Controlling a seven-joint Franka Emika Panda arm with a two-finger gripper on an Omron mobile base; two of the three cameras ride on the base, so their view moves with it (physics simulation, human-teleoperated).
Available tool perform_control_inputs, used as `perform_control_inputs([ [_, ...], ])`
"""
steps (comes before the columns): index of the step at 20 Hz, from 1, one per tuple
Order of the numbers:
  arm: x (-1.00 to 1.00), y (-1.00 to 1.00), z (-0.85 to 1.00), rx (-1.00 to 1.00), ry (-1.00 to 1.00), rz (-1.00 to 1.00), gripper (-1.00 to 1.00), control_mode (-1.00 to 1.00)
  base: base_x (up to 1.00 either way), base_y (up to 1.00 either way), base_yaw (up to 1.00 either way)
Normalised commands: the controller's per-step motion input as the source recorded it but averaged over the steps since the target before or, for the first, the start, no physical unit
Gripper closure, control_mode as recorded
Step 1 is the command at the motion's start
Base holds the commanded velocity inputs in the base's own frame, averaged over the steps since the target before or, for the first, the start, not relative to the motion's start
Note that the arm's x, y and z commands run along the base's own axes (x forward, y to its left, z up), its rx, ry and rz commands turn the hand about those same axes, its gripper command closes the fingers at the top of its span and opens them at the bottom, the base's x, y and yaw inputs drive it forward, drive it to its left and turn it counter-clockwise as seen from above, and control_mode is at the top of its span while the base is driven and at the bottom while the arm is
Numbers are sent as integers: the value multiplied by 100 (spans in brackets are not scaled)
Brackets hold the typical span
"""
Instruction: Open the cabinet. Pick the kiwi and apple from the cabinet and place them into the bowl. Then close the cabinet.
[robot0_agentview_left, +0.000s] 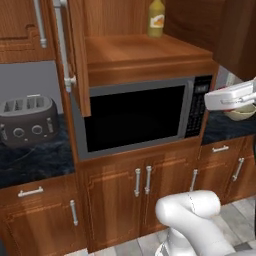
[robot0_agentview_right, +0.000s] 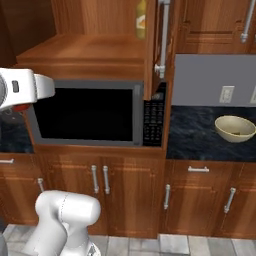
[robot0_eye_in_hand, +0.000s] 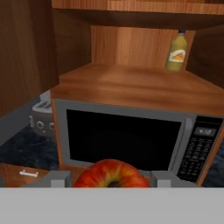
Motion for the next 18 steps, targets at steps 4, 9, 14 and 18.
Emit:
perform_control_inputs([
  [4,0,0,0,0,0,0,100,100,-10,-55,0],
  [9,0,0,0,0,0,0,100,100,-1,-57,0],
  [14,0,0,0,0,0,0,100,100,-6,-59,0],
  [18,0,0,0,0,0,0,100,100,-6,-57,0],
])
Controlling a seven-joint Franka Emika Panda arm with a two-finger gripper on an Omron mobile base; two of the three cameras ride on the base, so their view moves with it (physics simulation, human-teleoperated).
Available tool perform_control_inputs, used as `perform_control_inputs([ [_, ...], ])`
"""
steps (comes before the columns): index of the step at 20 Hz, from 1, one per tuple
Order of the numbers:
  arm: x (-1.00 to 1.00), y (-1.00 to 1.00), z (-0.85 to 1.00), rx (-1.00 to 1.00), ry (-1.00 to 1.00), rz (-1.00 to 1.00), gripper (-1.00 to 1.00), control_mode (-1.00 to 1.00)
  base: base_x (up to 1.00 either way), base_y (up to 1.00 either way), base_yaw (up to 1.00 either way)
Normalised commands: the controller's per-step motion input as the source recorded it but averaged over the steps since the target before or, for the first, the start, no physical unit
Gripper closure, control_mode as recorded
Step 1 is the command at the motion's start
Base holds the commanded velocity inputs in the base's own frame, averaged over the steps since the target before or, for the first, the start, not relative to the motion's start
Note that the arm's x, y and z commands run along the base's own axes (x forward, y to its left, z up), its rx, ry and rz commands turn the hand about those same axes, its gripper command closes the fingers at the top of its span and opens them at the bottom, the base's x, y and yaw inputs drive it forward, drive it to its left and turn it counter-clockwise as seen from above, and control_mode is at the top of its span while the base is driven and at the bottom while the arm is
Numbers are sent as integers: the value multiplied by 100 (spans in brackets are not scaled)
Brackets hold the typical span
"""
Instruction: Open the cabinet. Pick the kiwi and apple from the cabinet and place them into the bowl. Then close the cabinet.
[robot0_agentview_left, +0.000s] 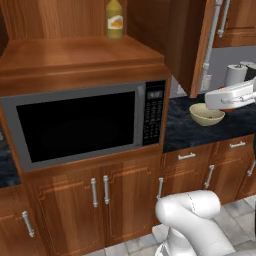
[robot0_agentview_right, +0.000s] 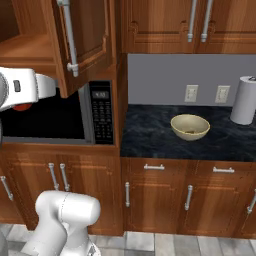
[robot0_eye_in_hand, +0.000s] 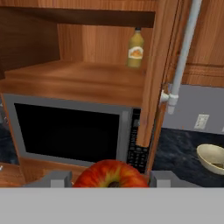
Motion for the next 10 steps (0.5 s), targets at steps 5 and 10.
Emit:
perform_control_inputs([
  [5,0,0,0,0,0,0,100,100,0,-56,-2],
  [10,0,0,0,0,0,0,100,100,3,-57,-4],
])
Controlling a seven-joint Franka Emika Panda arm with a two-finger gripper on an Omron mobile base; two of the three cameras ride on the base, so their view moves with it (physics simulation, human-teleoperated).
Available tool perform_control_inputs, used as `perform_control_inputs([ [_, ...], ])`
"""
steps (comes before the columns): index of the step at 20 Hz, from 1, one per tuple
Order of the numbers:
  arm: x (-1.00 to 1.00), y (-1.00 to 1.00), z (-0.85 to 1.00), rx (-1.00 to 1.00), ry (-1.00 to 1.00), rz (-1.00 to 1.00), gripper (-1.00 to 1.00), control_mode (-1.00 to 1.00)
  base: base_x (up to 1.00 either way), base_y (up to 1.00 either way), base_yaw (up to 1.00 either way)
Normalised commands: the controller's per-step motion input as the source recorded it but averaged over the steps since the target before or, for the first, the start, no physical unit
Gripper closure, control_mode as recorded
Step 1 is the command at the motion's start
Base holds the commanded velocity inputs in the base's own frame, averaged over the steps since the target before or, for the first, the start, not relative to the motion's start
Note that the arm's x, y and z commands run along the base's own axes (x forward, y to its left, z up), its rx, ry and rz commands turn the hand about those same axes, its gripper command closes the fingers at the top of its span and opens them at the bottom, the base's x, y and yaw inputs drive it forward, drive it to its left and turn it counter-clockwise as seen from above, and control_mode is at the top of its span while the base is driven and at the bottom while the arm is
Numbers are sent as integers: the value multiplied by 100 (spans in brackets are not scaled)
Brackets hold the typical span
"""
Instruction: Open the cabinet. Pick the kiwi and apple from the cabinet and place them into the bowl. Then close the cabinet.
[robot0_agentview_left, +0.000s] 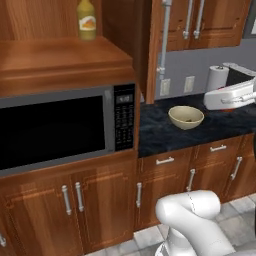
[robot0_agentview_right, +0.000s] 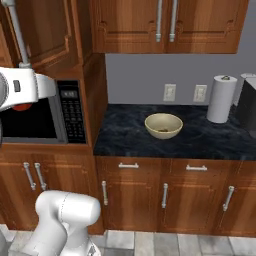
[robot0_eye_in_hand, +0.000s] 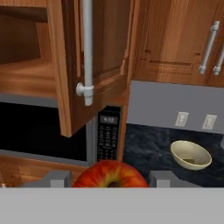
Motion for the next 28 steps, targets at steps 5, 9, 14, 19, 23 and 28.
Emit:
perform_control_inputs([
  [5,0,0,0,0,0,0,100,100,17,-57,-8],
  [9,0,0,0,0,0,0,100,100,22,-48,-5],
  [14,0,0,0,0,0,0,100,100,30,-42,-3],
  [19,0,0,0,0,0,0,100,100,42,-33,0],
  [23,0,0,0,0,0,0,100,100,47,-26,0],
  [28,0,0,0,0,0,0,100,100,45,-21,0],
])
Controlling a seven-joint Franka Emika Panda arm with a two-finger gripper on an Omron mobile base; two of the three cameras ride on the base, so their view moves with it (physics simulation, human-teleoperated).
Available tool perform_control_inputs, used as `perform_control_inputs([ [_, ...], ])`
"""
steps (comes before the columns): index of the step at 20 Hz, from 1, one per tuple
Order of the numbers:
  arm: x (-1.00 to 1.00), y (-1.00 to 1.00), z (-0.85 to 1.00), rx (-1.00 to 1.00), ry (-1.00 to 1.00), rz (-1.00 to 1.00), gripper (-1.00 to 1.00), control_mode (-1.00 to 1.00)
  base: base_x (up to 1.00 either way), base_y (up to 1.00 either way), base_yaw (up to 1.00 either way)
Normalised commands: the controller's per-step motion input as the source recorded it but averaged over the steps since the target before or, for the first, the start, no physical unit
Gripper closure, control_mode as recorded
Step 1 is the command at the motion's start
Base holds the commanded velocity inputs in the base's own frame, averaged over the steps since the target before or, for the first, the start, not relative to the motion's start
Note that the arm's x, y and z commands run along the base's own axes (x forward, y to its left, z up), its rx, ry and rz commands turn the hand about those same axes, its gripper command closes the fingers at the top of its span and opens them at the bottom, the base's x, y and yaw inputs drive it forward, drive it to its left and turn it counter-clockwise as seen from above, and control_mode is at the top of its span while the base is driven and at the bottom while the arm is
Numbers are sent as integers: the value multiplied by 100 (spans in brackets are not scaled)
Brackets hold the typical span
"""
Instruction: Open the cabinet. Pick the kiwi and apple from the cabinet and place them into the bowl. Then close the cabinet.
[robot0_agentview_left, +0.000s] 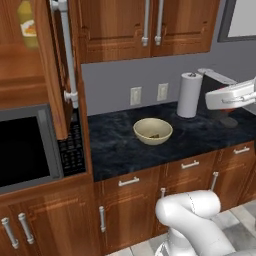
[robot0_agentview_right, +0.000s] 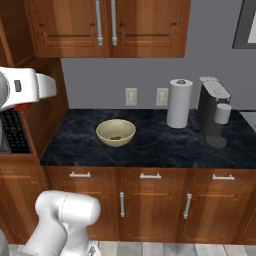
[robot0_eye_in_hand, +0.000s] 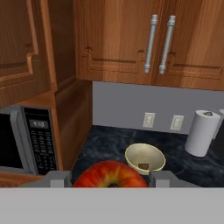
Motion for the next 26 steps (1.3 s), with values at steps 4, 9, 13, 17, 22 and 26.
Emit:
perform_control_inputs([
  [4,0,0,0,0,0,0,100,100,42,-19,0],
  [9,0,0,0,0,0,0,100,100,43,-19,0],
  [13,0,0,0,0,0,0,100,100,43,-19,0],
  [17,0,0,0,0,0,0,100,100,42,-19,0],
  [22,0,0,0,0,0,0,100,100,40,-21,0],
  [26,0,0,0,0,0,0,100,100,39,-23,0],
])
